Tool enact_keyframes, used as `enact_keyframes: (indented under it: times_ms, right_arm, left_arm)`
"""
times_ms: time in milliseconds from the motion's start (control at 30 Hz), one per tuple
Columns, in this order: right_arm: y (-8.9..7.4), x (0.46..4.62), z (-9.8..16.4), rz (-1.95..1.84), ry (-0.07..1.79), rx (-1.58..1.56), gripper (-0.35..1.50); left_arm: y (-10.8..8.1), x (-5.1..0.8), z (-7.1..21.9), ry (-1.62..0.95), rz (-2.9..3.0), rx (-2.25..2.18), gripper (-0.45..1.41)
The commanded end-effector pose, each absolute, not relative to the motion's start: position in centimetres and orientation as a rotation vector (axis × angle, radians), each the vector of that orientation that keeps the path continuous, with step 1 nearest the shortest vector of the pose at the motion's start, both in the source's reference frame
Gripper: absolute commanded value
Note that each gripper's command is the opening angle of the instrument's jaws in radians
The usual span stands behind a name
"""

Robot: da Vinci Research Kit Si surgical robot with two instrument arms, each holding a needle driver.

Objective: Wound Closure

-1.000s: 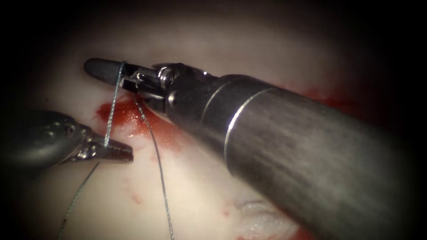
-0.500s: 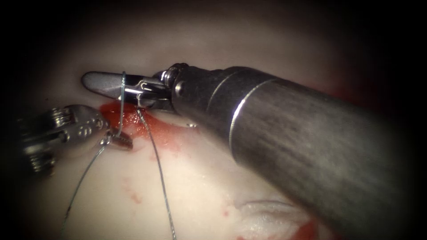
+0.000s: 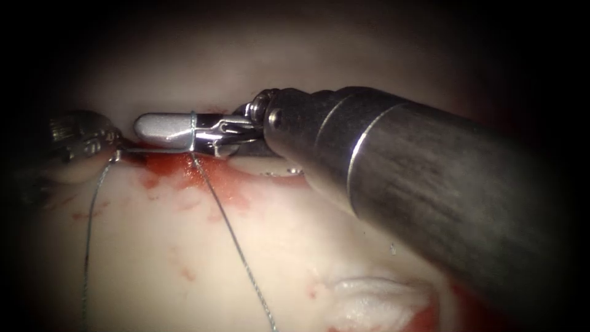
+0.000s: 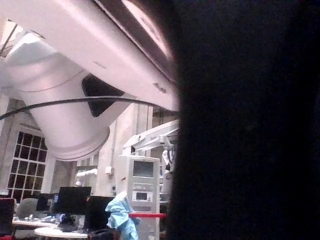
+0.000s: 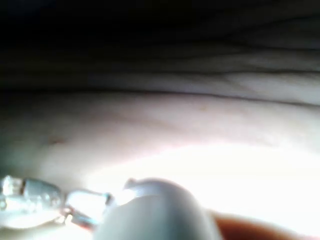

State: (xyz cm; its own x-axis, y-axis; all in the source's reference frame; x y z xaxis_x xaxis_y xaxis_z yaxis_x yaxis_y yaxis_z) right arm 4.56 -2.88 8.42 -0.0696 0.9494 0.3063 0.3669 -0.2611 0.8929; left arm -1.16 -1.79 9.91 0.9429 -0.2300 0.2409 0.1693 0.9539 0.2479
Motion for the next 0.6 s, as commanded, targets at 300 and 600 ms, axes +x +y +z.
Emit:
enact_keyframes:
  times_ms: [300,600]
  right_arm:
    - [-2.76,4.65,8.41,1.116,1.280,1.611,-0.35]
    - [-2.64,4.65,8.43,0.968,1.203,1.337,-0.35]
  left_arm:
    - [-1.48,-1.38,9.85,-0.313,-0.233,0.043,-0.45]
    - [-1.45,-1.66,9.93,-0.359,-0.183,0.058,-0.45]
